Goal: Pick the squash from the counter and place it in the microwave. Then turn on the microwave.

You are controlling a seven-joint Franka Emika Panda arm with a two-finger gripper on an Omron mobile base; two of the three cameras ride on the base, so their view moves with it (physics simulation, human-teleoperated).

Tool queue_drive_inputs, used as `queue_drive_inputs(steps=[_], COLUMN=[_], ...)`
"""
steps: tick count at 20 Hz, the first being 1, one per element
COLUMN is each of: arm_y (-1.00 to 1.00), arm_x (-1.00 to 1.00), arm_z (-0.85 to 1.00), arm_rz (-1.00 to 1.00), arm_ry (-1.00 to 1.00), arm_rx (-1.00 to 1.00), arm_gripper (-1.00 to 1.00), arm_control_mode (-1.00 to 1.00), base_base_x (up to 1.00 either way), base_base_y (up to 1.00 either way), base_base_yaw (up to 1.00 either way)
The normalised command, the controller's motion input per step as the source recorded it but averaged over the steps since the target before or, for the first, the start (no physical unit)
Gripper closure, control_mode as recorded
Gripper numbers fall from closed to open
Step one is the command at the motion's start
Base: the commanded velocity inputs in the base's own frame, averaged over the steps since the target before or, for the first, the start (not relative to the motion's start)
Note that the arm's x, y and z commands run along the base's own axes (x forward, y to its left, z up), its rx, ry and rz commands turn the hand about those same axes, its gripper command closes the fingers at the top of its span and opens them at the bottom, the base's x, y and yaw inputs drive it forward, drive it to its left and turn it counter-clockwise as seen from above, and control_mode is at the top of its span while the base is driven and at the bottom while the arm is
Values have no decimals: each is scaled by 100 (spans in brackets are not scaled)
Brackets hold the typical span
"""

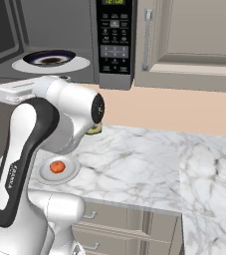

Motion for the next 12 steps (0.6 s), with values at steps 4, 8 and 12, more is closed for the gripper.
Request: queue_drive_inputs(steps=[4, 8, 12], arm_y=[29, 25, 23], arm_x=[18, 12, 8], arm_z=[-13, -5, 0], arm_rz=[3, 6, 7], arm_ry=[0, -2, -5], arm_rx=[-7, -6, -5], arm_gripper=[-100, -100, -100], arm_control_mode=[-100, -100, -100], base_base_x=[0, 0, 0], base_base_y=[0, 0, 0], base_base_yaw=[0, 0, 0])
